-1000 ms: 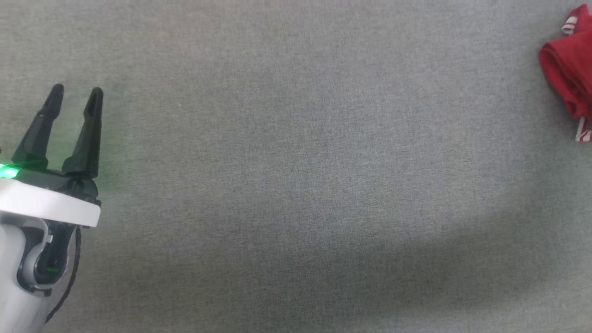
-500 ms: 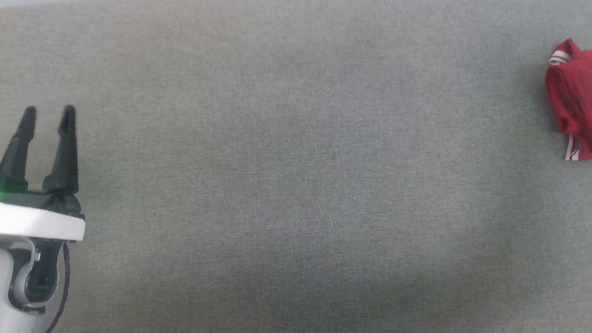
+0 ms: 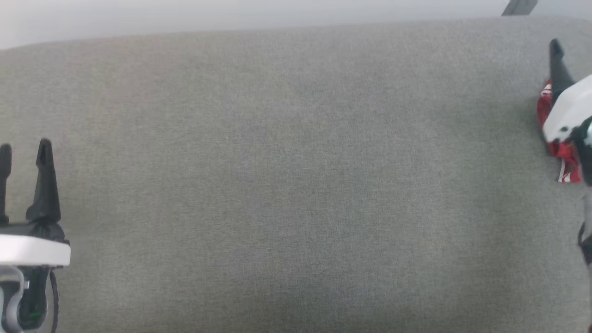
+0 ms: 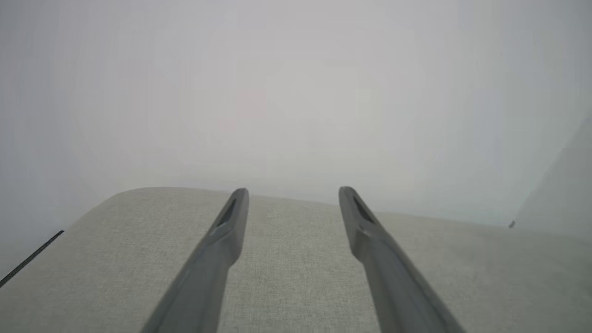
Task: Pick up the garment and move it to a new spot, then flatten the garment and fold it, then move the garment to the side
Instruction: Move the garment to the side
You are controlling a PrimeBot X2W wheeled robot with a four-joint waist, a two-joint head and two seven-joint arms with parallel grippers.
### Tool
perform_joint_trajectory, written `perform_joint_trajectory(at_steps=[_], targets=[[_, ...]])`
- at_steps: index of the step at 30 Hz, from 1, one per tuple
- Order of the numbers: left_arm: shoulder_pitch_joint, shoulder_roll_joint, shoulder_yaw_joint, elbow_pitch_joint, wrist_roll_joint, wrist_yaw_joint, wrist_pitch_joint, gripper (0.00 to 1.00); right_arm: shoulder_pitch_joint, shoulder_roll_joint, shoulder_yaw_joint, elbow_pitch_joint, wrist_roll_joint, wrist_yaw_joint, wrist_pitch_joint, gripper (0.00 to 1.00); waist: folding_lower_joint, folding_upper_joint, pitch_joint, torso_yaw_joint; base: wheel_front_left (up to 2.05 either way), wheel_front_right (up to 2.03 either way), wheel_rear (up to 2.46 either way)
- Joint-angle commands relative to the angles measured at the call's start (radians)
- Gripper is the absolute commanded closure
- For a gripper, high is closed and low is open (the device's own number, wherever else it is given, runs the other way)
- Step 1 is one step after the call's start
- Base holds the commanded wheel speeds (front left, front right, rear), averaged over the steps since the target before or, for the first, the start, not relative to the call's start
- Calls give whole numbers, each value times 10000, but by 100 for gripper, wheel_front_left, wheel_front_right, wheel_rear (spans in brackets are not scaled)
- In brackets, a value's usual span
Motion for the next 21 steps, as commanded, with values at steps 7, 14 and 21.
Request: perform_joint_trajectory(at_steps=[7,14,21], targets=[[629,-153,466,227,222,-33,-48,0,769,208,501,45,622,-27,-959,0,0,0,-474,112,0,0,0],[1154,-263,730,321,330,-33,-48,0,1686,386,971,-157,974,-27,-1769,0,0,0,-870,112,0,0,0],[1744,-411,1023,253,421,-31,-48,0,2616,549,1324,-237,1265,-27,-2336,0,0,0,-1347,104,0,0,0]])
